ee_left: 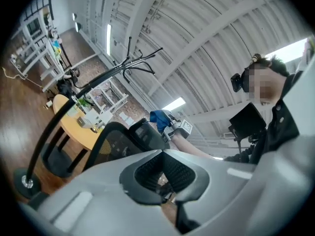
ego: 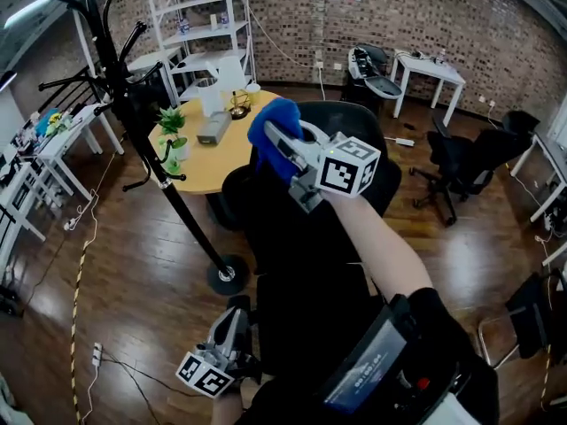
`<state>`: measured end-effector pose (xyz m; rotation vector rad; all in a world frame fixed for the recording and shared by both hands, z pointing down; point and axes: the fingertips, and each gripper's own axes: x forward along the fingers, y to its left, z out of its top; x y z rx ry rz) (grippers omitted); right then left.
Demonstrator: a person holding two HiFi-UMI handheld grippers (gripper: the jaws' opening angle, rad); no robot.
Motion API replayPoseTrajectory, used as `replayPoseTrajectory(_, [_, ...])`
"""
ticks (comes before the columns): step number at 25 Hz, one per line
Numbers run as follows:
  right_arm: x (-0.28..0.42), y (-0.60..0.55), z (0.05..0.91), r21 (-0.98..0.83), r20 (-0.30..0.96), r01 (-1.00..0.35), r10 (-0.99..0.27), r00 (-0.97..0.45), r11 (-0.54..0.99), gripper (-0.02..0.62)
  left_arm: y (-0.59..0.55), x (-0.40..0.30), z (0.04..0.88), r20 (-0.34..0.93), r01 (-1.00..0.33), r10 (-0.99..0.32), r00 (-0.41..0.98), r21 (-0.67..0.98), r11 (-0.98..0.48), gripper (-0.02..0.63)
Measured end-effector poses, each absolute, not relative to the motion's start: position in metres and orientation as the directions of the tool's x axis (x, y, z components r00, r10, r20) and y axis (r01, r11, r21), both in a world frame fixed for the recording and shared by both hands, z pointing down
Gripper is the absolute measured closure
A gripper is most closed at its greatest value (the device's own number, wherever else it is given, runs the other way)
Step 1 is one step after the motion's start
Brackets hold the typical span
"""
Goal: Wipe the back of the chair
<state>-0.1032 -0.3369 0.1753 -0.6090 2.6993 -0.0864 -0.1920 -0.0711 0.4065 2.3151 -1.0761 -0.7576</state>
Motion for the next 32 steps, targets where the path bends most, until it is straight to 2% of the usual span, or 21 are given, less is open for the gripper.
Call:
replayPoseTrajectory(2, [-0.121,-0.364,0.182,-0.189,-0.314,-0.376,-0.419,-0.852,0.907,0.563,-0.072,-0.204,0.405,-0.28,-0.563,-0.819,0.5,0.613,-0.554,0.6])
replayPoseTrajectory(5, [-0.112,-0.416,0.212,-0.23,-0.198,-0.52,-0.563,-0.803,0.823,0.565,-0.076,-0.211,0.407,-0.27,-0.586,-0.837,0.476,0.612,-0.531,0.6])
replayPoseTrajectory(8, [-0.074,-0.446,0.236,-0.241,-0.122,-0.664,-0.701,-0.703,0.708,0.565,-0.082,-0.21,0.41,-0.259,-0.584,-0.836,0.484,0.616,-0.529,0.6])
replayPoseTrajectory(14, [0.032,-0.457,0.25,-0.364,-0.098,-0.742,-0.816,-0.57,0.563,0.565,-0.113,-0.177,0.411,-0.256,-0.519,-0.763,0.593,0.603,-0.606,0.6])
replayPoseTrajectory(17, [0.088,-0.434,0.247,-0.326,-0.1,-0.769,-0.829,-0.55,0.549,0.565,-0.126,-0.146,0.414,-0.243,-0.467,-0.703,0.669,0.599,-0.651,0.6])
replayPoseTrajectory(20, [0.111,-0.414,0.248,-0.222,-0.073,-0.808,-0.836,-0.544,0.545,0.565,-0.131,-0.121,0.414,-0.234,-0.427,-0.652,0.722,0.591,-0.684,0.6])
replayPoseTrajectory(27, [0.201,-0.387,0.257,-0.185,-0.058,-0.916,-0.934,-0.352,0.357,0.565,-0.133,-0.092,0.416,-0.238,-0.362,-0.594,0.768,0.604,-0.71,0.6])
replayPoseTrajectory(32, [0.231,-0.34,0.246,-0.064,-0.149,-0.971,-0.965,-0.217,0.229,0.565,-0.128,-0.09,0.423,-0.223,-0.368,-0.601,0.767,0.615,-0.697,0.6])
